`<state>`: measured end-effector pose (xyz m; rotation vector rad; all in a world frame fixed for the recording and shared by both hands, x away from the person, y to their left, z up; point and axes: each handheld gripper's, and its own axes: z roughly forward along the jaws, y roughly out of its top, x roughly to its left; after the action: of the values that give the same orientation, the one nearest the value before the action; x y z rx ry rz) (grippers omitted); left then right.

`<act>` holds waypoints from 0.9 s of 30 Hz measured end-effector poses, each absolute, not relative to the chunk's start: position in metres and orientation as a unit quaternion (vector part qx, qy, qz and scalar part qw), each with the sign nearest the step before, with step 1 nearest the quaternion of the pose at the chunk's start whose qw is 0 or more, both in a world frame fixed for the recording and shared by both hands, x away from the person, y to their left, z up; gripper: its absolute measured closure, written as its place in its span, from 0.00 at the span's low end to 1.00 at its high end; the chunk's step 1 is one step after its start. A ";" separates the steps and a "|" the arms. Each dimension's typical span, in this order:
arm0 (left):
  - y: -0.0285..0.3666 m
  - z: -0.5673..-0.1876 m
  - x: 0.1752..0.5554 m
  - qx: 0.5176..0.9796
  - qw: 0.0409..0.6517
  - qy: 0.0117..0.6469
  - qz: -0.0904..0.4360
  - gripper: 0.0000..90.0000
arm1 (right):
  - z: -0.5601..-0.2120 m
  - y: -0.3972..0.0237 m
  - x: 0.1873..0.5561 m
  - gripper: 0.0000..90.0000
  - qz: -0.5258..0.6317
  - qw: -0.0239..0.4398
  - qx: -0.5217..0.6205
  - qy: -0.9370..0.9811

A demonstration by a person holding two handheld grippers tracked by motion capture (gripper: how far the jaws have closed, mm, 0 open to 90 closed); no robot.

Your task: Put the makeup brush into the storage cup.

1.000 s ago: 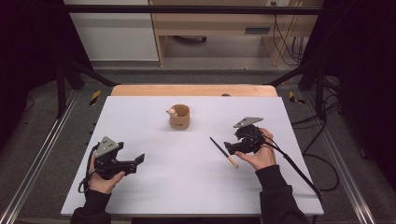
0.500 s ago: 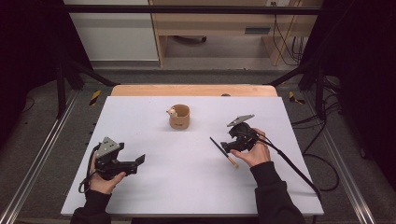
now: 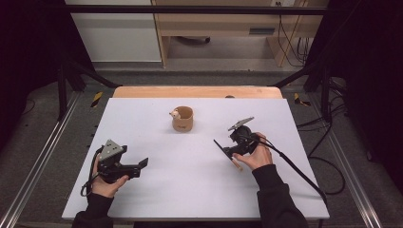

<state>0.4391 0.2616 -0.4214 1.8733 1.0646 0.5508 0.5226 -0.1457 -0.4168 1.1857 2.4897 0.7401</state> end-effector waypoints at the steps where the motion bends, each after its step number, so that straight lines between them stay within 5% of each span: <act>1: 0.262 -0.421 0.439 0.755 0.443 0.429 0.222 0.05 | -0.419 -0.145 0.524 0.46 0.254 0.141 0.408 0.865; 27: 0.260 -0.423 0.439 0.760 0.438 0.427 0.220 0.06 | -0.440 -0.136 0.532 0.67 0.206 0.101 0.408 0.884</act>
<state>0.4395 0.2600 -0.4228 1.8901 1.0607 0.5458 0.5319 -0.1361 -0.4398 1.2051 2.6114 0.6092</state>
